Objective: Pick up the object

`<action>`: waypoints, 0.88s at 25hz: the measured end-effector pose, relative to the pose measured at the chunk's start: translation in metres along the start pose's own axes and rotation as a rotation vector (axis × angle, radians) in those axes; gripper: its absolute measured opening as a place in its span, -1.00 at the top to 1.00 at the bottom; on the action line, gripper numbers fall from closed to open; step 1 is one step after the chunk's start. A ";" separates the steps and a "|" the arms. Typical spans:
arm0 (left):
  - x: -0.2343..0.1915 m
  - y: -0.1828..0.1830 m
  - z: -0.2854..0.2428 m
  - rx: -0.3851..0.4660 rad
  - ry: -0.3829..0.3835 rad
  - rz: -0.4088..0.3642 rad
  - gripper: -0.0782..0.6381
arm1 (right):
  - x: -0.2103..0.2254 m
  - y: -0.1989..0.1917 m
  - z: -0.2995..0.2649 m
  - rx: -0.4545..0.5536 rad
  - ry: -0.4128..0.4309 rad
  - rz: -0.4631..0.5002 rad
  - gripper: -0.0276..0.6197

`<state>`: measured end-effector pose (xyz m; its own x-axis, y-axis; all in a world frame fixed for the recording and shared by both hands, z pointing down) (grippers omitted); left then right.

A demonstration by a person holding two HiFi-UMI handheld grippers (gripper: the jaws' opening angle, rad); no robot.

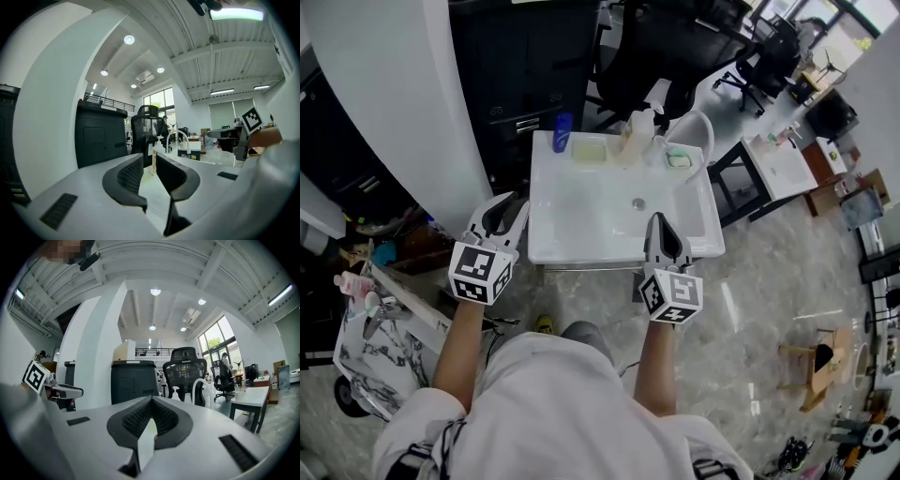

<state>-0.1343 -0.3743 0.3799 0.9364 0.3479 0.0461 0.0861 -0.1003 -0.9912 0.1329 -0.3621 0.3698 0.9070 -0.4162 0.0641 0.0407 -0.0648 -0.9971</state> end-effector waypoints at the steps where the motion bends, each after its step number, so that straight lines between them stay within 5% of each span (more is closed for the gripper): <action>1: -0.001 -0.001 -0.003 -0.003 -0.002 0.001 0.57 | 0.001 0.000 -0.003 0.001 -0.003 -0.002 0.90; 22: 0.003 -0.023 -0.120 -0.078 0.017 -0.025 0.56 | 0.075 -0.025 -0.099 0.019 0.067 -0.037 0.90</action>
<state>-0.0929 -0.4825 0.4171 0.9394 0.3350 0.0732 0.1347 -0.1643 -0.9772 0.1581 -0.4811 0.4041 0.8749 -0.4733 0.1024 0.0820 -0.0636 -0.9946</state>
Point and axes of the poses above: the fingertips, and each gripper's own axes: z backward along the fingers, x to its right, y out of its top, the point moved 2 cm from there along z, backward along the fingers, and after that the axes turned 10 degrees about y, right-handed, at the moved point
